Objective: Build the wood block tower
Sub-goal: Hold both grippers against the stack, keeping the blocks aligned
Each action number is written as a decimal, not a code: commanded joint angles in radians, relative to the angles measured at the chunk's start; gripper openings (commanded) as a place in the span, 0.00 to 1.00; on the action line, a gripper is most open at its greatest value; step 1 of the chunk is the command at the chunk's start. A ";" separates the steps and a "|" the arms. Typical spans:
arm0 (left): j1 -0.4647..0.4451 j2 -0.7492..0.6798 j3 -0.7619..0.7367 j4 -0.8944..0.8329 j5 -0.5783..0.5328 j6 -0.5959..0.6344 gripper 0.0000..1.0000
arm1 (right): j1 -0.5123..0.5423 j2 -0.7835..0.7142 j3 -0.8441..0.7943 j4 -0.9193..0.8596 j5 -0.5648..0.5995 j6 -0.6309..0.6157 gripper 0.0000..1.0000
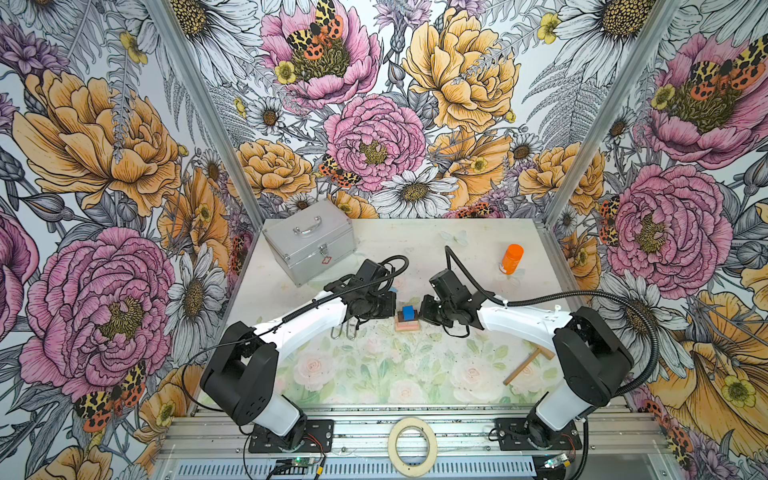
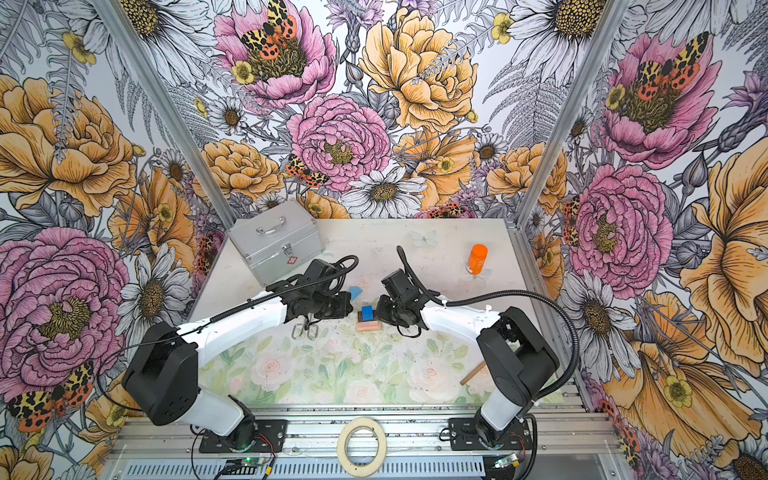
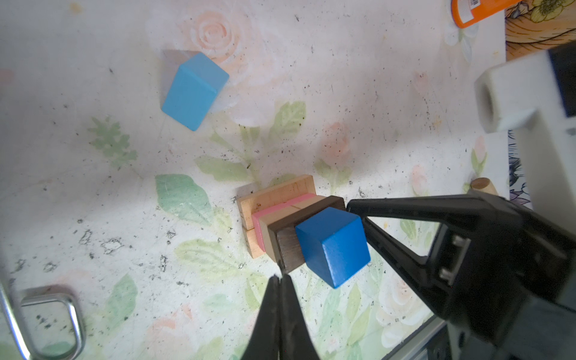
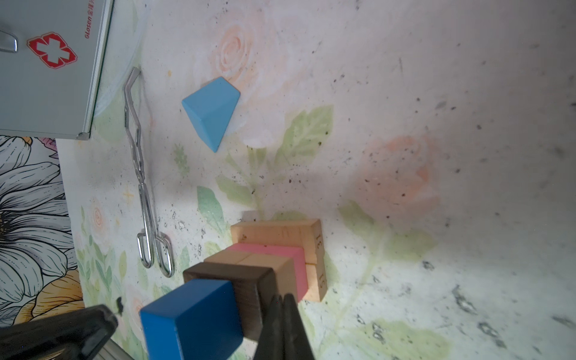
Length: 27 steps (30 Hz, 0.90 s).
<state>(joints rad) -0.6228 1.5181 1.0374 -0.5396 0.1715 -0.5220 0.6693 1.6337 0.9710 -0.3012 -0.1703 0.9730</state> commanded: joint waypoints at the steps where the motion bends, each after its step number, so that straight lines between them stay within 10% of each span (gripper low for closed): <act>1: 0.012 -0.029 -0.016 0.004 -0.020 0.000 0.02 | 0.006 0.003 -0.010 0.017 0.000 0.009 0.00; 27: 0.066 0.019 0.053 -0.059 -0.089 0.055 0.06 | -0.004 -0.074 -0.044 0.013 0.026 0.008 0.00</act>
<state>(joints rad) -0.5766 1.5204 1.0416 -0.5644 0.1486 -0.5117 0.6708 1.6100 0.9382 -0.3016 -0.1688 0.9798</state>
